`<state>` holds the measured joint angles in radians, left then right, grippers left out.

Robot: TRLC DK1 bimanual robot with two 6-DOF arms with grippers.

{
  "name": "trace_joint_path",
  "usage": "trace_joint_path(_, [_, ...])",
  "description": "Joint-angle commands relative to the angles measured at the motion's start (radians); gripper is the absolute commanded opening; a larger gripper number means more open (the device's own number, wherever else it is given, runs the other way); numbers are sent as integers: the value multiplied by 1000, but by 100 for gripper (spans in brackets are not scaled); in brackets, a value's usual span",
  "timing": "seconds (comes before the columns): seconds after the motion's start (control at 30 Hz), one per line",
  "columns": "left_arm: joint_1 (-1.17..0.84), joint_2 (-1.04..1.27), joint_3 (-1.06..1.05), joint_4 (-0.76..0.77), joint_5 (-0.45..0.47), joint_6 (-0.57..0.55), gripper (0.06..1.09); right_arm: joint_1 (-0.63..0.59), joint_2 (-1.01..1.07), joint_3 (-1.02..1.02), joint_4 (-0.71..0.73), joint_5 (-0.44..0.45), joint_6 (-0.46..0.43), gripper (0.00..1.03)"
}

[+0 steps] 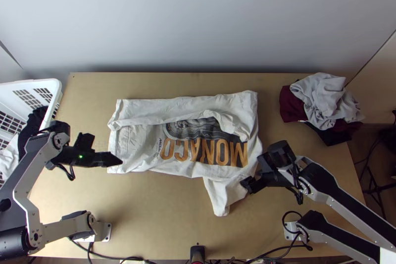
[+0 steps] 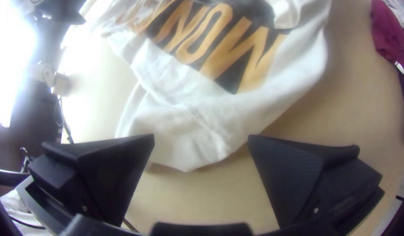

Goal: Fold the t-shirt

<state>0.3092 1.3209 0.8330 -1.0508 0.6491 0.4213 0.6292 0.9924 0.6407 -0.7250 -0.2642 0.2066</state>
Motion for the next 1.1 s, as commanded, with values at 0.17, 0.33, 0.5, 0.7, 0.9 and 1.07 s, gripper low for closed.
trace_joint_path(0.17, [-85, 58, -12, -32, -100, 77, 103, 21, 37, 7, -100, -113, -134, 99])
trace_joint_path(0.33, [-84, 109, -11, 29, -141, 77, 103, 92, 88, 7, -100, -129, -138, 99])
trace_joint_path(0.5, [-78, 153, 6, 63, -140, 76, 103, 176, 199, -10, -57, -130, -134, 99])
trace_joint_path(0.7, [-79, 175, 23, 81, -140, 68, 103, 213, 273, -29, -19, -130, -138, 99])
trace_joint_path(0.9, [-79, 215, 32, 179, -140, 22, 103, 193, 334, -30, 64, -129, -134, 92])
trace_joint_path(1.07, [-85, 227, 49, 236, -140, 5, 88, 138, 371, -13, 128, -124, -134, 87])
